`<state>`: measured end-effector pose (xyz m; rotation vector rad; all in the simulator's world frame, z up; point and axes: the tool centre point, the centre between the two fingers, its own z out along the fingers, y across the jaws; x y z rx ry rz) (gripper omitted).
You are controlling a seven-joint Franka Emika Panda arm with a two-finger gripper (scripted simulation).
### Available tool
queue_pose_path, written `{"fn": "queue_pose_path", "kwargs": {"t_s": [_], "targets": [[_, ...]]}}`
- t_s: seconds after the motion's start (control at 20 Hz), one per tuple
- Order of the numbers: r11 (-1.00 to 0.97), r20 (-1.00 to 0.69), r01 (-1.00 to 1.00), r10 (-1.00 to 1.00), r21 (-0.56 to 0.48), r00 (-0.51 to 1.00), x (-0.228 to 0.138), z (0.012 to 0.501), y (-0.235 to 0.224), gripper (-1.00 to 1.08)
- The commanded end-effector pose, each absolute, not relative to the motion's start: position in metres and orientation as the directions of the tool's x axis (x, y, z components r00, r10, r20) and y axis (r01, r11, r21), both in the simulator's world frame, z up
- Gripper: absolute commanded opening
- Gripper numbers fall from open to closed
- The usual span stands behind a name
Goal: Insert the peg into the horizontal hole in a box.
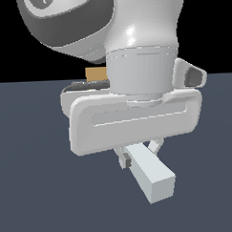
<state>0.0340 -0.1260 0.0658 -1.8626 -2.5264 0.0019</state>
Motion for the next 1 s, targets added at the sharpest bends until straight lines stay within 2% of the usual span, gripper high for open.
{"fn": "queue_pose_path", "kwargs": {"t_s": [0.0, 0.5, 0.95], "targets": [[0.277, 0.000, 0.961, 0.961, 0.000, -0.277, 0.030, 0.074, -0.102, -1.00], [0.214, 0.000, 0.977, 0.977, 0.000, -0.214, 0.023, 0.097, -0.022, -1.00], [0.189, 0.000, 0.982, 0.982, 0.000, -0.189, 0.023, 0.106, 0.009, -1.00]]}}
